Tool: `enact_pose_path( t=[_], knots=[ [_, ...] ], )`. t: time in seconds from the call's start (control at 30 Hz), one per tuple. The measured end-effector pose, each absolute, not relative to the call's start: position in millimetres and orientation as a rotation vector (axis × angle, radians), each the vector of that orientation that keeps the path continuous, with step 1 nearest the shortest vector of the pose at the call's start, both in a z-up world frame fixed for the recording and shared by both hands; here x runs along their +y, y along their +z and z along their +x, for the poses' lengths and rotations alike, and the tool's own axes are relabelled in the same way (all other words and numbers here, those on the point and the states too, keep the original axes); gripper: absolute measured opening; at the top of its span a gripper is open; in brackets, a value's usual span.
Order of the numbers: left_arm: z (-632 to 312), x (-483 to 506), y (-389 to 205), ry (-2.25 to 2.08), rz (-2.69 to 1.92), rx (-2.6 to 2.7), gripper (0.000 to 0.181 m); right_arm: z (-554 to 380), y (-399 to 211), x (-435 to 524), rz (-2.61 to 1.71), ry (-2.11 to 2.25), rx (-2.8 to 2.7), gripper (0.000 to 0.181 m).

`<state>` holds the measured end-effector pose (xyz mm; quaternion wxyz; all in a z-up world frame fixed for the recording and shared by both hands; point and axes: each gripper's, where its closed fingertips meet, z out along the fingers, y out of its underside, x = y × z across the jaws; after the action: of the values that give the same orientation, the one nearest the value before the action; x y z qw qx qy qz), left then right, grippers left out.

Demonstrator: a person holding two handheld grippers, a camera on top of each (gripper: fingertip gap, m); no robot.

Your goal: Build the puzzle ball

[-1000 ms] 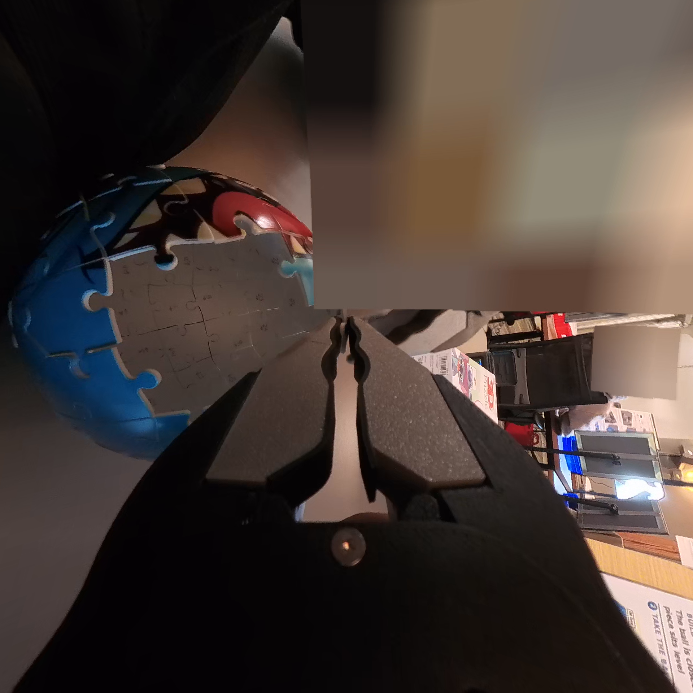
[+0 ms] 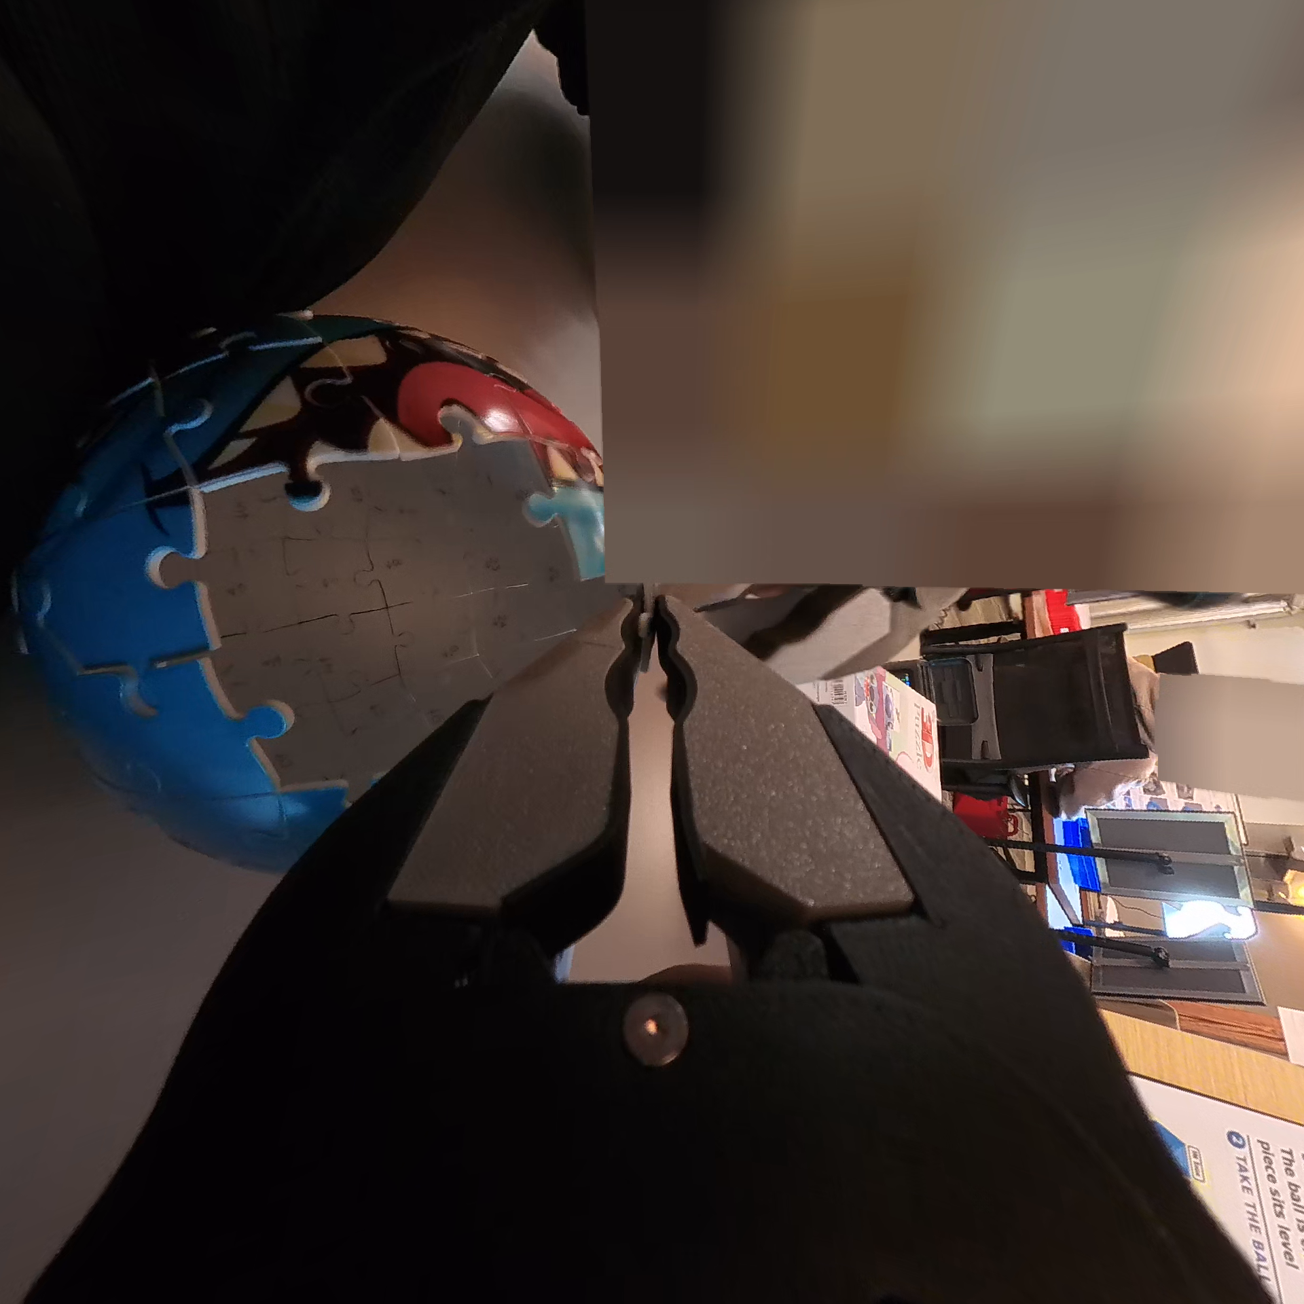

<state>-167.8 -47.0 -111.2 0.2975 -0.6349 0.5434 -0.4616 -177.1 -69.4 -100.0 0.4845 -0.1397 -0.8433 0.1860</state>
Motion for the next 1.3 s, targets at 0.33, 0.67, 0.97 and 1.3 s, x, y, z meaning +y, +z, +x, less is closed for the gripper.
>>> enact_pose_path(
  t=[0.33,0.67,0.97,1.3],
  knots=[
    [-167,-45,-115,-1.180,-1.704,1.467,0.015,-177,-100,-69,-0.342,0.451,-2.052,0.000],
    [-168,-48,-108,-1.218,-1.685,1.459,0.022,-178,-100,-70,-0.341,0.449,-2.052,0.000],
    [-167,-49,-109,-1.220,-1.681,1.469,0.020,-178,-100,-70,-0.339,0.450,-2.053,0.000],
    [-168,-46,-111,-1.190,-1.695,1.476,0.022,-178,-100,-70,-0.341,0.449,-2.050,0.000]
  ],
)
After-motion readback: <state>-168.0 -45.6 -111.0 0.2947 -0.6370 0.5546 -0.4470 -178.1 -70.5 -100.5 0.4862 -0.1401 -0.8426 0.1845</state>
